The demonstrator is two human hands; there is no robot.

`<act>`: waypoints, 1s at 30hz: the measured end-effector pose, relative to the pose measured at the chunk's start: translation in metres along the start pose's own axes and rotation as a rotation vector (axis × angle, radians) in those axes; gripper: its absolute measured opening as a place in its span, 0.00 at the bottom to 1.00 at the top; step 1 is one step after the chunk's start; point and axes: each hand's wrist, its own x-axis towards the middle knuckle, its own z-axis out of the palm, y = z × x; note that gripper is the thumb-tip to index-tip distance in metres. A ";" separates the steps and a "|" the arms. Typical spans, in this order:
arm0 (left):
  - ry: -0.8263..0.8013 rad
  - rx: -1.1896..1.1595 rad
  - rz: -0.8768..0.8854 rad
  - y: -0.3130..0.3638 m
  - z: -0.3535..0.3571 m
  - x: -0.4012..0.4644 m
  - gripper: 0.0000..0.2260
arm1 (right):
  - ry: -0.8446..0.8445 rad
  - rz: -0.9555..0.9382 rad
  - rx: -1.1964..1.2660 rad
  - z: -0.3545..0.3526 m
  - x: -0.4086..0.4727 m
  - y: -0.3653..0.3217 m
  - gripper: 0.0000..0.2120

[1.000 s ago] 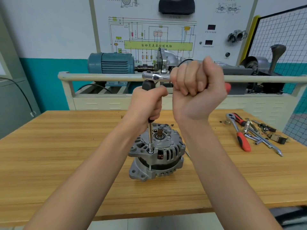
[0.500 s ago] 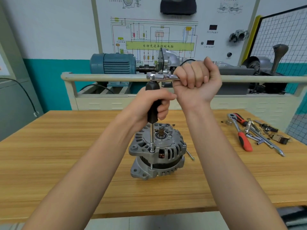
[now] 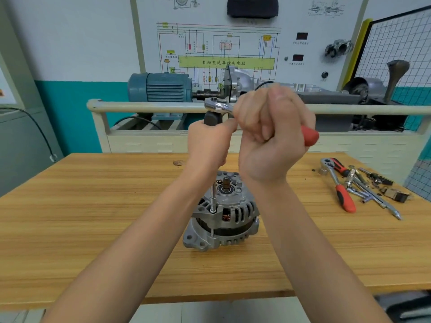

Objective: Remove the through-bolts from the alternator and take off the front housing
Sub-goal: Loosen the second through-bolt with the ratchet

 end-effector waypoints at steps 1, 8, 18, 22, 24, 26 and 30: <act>-0.024 -0.003 -0.003 0.000 -0.002 0.000 0.17 | 0.004 0.028 0.060 -0.003 0.003 0.000 0.19; -0.587 -0.142 -0.071 0.003 -0.026 0.009 0.15 | 0.282 0.535 0.721 -0.039 0.033 0.011 0.23; -0.392 -0.121 -0.090 0.000 -0.019 0.006 0.24 | 0.196 0.384 0.472 -0.025 0.023 0.005 0.24; -0.112 -0.067 -0.024 -0.002 -0.006 0.000 0.22 | 0.030 0.087 0.118 -0.005 0.006 0.001 0.21; -0.007 -0.026 0.021 -0.003 -0.003 -0.001 0.17 | 0.004 -0.017 -0.063 0.004 -0.001 0.002 0.18; 0.001 -0.023 0.030 -0.004 -0.004 -0.001 0.16 | 0.006 -0.008 -0.050 0.005 0.000 0.003 0.18; -0.236 -0.059 0.019 -0.004 -0.016 0.003 0.20 | 0.039 0.235 0.325 -0.014 0.017 0.000 0.21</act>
